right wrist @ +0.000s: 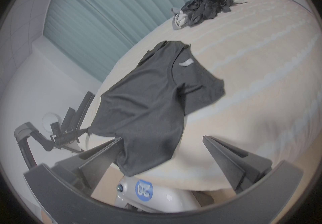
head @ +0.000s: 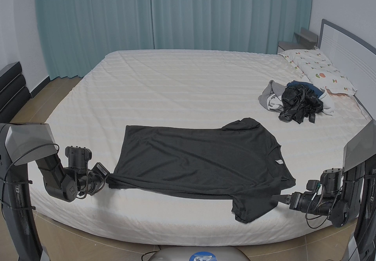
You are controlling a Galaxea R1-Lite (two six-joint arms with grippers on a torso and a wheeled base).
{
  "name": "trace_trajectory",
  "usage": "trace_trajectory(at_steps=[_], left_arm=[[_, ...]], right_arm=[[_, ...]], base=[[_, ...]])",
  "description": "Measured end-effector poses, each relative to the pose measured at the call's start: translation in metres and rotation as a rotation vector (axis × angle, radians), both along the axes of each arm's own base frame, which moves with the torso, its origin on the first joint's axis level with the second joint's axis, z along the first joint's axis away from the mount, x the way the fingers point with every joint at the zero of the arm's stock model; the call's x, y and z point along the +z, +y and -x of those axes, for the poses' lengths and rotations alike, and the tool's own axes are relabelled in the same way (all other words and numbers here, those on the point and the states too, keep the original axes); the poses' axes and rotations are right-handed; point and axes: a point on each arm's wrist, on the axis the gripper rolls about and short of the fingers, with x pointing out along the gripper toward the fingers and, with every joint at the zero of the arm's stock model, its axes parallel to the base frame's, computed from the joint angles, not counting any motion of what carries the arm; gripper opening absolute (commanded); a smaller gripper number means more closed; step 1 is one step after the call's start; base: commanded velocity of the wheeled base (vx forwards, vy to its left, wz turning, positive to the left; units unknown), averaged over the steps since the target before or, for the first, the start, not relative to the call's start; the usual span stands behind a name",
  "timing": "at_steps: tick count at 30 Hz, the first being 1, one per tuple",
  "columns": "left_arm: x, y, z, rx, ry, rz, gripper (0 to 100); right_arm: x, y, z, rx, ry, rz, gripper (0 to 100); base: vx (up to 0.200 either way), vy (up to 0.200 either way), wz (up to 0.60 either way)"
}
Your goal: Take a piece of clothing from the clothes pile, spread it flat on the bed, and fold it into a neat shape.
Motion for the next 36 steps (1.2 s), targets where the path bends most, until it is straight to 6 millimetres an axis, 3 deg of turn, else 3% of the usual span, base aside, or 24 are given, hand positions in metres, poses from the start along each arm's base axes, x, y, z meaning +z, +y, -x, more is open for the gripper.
trace_trajectory(at_steps=[6,7,15,27,36], left_arm=[[0.0,0.0,0.0,0.0,0.001,-0.001,0],[0.0,0.0,0.0,0.0,0.001,-0.002,0],[0.0,0.0,0.0,0.0,0.001,-0.002,0],[0.001,0.0,0.01,-0.067,0.036,-0.078,0],[0.007,0.002,0.026,-0.144,0.06,-0.179,0]], right_arm=[[-0.008,0.011,-0.002,0.028,0.021,0.013,100],[-0.01,0.013,-0.004,0.029,0.016,0.015,0],[-0.019,0.023,-0.014,0.013,0.014,0.023,0],[0.004,-0.002,0.008,-0.027,0.005,0.051,0],[0.011,-0.008,0.023,0.025,0.031,0.119,0]], base=[[0.0,0.0,0.0],[0.0,0.0,0.0],[0.0,0.0,0.0],[0.0,0.0,0.0],[0.0,0.0,0.0]])
